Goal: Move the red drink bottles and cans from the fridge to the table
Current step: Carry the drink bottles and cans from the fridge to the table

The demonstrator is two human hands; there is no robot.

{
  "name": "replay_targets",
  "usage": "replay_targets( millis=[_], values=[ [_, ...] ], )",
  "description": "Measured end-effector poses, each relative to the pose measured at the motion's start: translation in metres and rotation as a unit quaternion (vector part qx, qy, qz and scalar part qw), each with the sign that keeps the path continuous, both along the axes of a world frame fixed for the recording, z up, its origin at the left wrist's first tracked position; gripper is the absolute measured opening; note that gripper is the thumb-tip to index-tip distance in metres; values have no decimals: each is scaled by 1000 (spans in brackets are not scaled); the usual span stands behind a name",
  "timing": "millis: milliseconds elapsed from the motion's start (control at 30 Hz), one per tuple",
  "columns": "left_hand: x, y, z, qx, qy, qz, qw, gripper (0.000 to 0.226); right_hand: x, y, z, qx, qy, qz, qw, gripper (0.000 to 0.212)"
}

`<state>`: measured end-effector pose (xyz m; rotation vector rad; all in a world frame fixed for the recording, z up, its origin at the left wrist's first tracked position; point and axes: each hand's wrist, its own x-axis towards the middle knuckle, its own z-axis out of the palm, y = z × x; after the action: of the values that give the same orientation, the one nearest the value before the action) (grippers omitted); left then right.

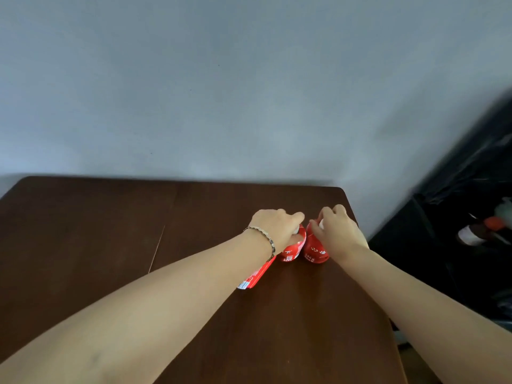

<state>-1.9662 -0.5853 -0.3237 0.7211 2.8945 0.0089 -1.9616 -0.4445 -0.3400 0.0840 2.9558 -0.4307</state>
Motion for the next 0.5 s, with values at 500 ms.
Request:
replay_targets(
  millis=[500],
  values=[
    [-21,-9,-33,221,-31,194,955,69,-37,-7,-6,105,12,161,981,81]
  ],
)
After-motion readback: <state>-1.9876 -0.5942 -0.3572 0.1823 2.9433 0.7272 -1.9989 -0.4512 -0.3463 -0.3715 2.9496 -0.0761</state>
